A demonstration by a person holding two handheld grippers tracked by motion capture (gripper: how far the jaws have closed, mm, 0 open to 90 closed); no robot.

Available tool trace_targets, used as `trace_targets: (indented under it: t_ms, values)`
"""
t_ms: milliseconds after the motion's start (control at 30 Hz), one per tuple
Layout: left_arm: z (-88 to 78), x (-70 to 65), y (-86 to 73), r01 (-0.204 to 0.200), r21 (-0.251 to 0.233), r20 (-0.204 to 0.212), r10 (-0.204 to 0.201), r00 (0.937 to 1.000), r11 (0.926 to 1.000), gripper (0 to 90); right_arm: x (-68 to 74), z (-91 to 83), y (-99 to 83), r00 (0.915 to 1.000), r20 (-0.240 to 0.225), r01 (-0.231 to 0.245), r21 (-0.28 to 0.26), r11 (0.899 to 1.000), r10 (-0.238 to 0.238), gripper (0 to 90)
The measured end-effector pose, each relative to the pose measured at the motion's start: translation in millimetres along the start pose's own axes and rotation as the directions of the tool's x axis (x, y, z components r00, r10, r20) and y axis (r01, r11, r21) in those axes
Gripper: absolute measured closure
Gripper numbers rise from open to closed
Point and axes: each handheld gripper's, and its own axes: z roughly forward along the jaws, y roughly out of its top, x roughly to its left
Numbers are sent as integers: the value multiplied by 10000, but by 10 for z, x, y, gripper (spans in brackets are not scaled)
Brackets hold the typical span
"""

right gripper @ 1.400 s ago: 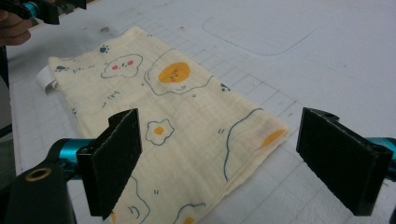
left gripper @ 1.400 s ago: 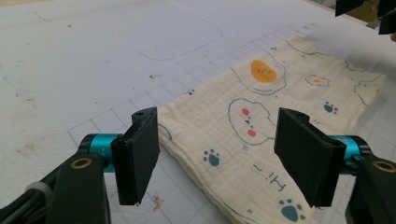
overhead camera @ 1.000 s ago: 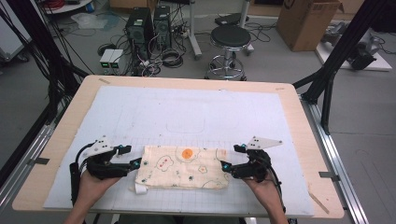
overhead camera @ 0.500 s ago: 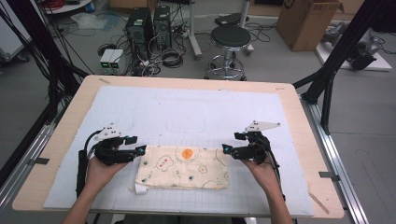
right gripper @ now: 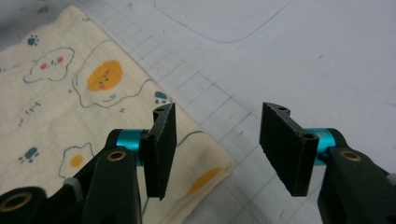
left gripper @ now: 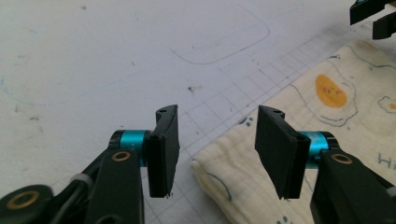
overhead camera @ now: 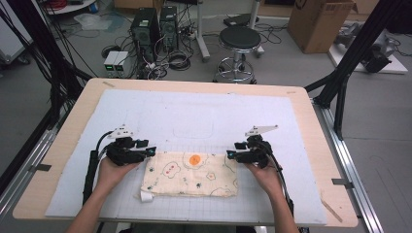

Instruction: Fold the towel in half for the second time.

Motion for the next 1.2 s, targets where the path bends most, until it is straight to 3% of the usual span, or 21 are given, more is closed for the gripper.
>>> trace_targets:
  t_ms: [200,433,633,733,833,933,1200]
  values:
    - [104,31,-37,169,642,-7,-169,9999,9978,539,-12,53,-14,9999,-139,-13,215,9998,16,476]
    - [125,67,-45,362,559,159,-372,9992,9978,574,-38,55,-26,9998,-154,-127,251,9996,131,491]
    - [135,51,-54,124,813,227,-143,9996,9966,585,-35,60,-30,10000,-62,-74,387,9992,77,511]
    - [144,46,-58,188,967,207,-209,9996,9951,591,-18,74,-32,9999,-97,-63,523,9986,69,552]
    - [131,62,-55,325,1001,166,-343,9993,9944,592,-6,95,-33,9998,147,148,684,9975,-159,602]
    - [115,64,-54,228,1069,127,-243,9996,9940,607,-20,94,-38,9999,57,100,723,9973,-104,638]
    - [135,63,-63,328,1106,225,-354,9991,9933,610,-28,97,-63,10000,31,-78,918,9957,75,638]
